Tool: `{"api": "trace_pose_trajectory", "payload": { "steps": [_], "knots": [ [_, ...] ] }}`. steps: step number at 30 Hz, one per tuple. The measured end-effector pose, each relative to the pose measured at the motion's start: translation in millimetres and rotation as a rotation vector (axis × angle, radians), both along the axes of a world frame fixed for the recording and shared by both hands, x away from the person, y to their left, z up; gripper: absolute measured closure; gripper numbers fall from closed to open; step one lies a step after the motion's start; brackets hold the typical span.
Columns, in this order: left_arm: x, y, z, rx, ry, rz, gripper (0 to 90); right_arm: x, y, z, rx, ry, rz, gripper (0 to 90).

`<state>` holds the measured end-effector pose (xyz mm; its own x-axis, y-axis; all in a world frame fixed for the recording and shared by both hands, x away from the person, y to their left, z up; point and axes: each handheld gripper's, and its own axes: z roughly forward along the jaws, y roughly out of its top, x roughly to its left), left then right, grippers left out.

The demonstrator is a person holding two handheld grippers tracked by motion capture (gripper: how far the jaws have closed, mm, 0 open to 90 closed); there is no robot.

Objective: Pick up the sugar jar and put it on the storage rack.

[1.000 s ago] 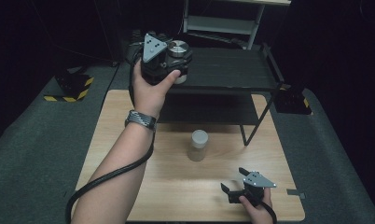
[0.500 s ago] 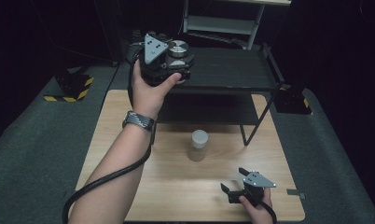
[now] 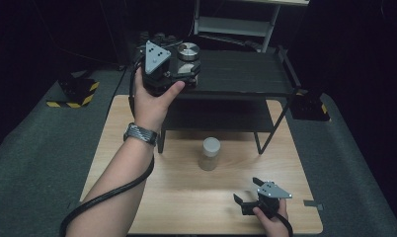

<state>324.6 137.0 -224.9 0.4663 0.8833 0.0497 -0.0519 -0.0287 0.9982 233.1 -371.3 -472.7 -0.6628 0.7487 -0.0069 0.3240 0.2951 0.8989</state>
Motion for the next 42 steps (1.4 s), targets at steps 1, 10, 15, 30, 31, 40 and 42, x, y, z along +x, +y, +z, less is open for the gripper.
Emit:
{"api": "trace_pose_trajectory", "payload": {
  "steps": [1,10,15,30,31,40,42],
  "knots": [
    [-1.7,0.8,-0.6,0.003,-0.002,-0.001,0.5,0.0,0.1,-0.1,0.000,0.000,0.000,0.6],
    [-11.3,15.0,-15.1,-0.017,0.012,-0.017,0.5,0.1,0.6,0.2,-0.005,-0.002,0.000,0.6],
    [-19.5,20.4,-23.8,0.001,-0.001,-0.013,0.5,0.0,1.0,0.4,-0.004,0.001,-0.002,0.6],
    [-42.5,29.6,-52.9,0.034,0.020,-0.032,0.5,0.0,0.9,0.4,-0.006,0.000,-0.002,0.6],
    [-43.9,30.4,-55.2,0.037,0.023,-0.036,0.5,0.0,1.0,0.4,-0.006,0.000,-0.002,0.6],
    [-57.0,34.0,-78.5,0.063,0.056,-0.039,0.5,0.3,1.1,0.8,-0.008,0.001,-0.001,0.6],
    [-59.2,35.7,-83.5,0.064,0.067,-0.044,0.5,0.1,0.7,0.4,-0.004,0.001,-0.003,0.6]
  ]
}}
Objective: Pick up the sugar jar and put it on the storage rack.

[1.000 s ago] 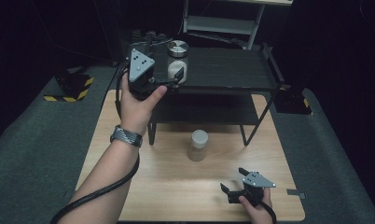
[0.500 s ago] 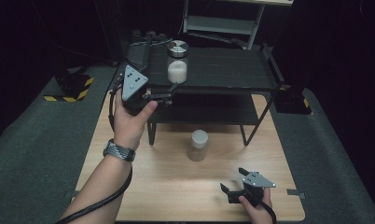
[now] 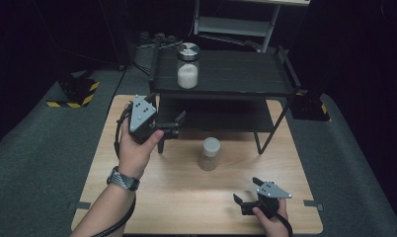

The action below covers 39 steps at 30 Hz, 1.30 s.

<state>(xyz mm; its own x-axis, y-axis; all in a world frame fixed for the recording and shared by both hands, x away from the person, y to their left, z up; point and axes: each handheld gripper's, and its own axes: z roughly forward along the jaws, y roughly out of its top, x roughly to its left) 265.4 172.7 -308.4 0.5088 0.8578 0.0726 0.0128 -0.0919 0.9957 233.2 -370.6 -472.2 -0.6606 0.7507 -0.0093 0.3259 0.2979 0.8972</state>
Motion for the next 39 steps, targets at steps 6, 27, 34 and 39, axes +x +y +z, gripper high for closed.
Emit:
{"api": "trace_pose_trajectory", "payload": {
  "steps": [6,27,34,39],
  "knots": [
    [-9.1,0.9,-16.1,0.025,0.025,-0.018,0.5,0.5,0.0,0.2,0.001,0.003,-0.001,0.6],
    [-35.2,14.1,-88.3,0.074,0.156,-0.080,0.5,-0.9,0.4,-0.2,0.002,0.000,-0.009,0.6],
    [-45.7,20.1,-118.4,0.096,0.216,-0.072,0.6,-0.8,1.2,0.1,0.000,0.002,-0.014,0.6],
    [-52.2,22.0,-137.4,0.108,0.250,-0.073,0.5,-1.0,1.8,0.3,0.000,0.003,-0.019,0.6]
  ]
}}
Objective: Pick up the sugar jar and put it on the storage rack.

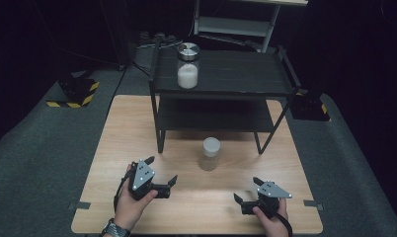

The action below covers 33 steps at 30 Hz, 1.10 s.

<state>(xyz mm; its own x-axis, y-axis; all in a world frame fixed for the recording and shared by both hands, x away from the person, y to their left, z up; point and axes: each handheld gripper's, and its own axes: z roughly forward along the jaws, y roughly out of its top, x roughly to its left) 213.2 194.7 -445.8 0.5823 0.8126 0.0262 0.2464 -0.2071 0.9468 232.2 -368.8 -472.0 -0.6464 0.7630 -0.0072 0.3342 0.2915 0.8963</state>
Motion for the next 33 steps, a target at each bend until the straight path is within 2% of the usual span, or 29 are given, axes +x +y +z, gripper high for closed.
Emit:
{"api": "trace_pose_trajectory", "payload": {
  "steps": [9,13,17,20,24,27,33],
  "knots": [
    [-11.5,7.3,-25.6,0.009,0.037,-0.007,0.6,-1.1,1.8,0.2,-0.006,-0.002,-0.010,0.6],
    [-13.4,9.8,-36.1,0.020,0.076,-0.014,0.6,-1.4,3.0,0.7,-0.012,-0.002,-0.014,0.6],
    [-13.6,9.7,-36.1,0.048,0.100,-0.013,0.6,-1.7,5.5,1.7,-0.026,-0.003,-0.014,0.7],
    [-14.2,10.3,-35.8,0.052,0.100,-0.019,0.7,-1.7,7.3,2.0,-0.035,-0.006,-0.013,0.7],
    [-17.5,6.4,-33.7,0.096,0.088,-0.017,0.7,-1.5,9.8,2.4,-0.038,-0.005,-0.027,0.7],
    [-18.9,5.7,-33.8,0.109,0.077,-0.028,0.8,-4.0,10.3,1.3,-0.038,-0.016,-0.034,0.7],
    [-20.0,10.7,-36.3,0.072,0.080,-0.031,0.8,-3.7,12.4,2.3,-0.049,-0.014,-0.034,0.7]
  ]
}}
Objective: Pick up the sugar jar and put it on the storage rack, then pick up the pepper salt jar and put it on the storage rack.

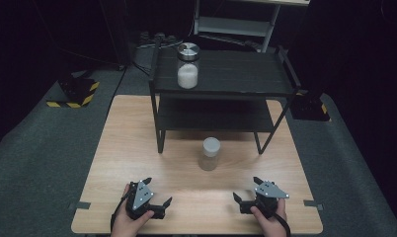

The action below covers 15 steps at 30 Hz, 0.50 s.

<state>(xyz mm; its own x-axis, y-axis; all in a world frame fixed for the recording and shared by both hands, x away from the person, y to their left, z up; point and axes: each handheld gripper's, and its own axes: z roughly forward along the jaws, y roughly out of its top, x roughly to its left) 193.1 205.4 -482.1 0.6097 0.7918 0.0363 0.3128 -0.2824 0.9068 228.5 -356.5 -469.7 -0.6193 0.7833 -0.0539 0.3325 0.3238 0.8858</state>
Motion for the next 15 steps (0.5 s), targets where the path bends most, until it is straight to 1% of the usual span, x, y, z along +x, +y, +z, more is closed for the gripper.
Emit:
{"api": "trace_pose_trajectory", "payload": {
  "steps": [2,5,8,10,13,15],
  "knots": [
    [0.5,1.2,-0.5,-0.013,0.007,0.005,0.8,0.0,0.6,0.2,-0.003,0.000,-0.001,0.7],
    [0.6,1.9,-0.7,-0.018,0.008,0.008,0.8,0.2,0.4,0.3,0.001,0.004,-0.006,0.7],
    [0.3,1.6,-0.5,-0.014,0.006,0.005,0.8,-0.8,-0.1,-0.5,0.006,-0.001,-0.008,0.7],
    [-0.4,-0.1,-0.1,-0.001,0.000,0.005,0.8,-0.1,-0.2,-0.2,0.002,0.000,-0.002,0.7],
    [-1.8,-1.5,-0.1,0.005,-0.004,0.009,0.8,0.6,-0.1,-0.6,0.006,-0.003,0.002,0.7],
    [-2.2,-0.8,-0.4,0.003,-0.007,0.007,0.8,0.5,0.3,-0.7,0.009,-0.002,-0.006,0.6]
  ]
}}
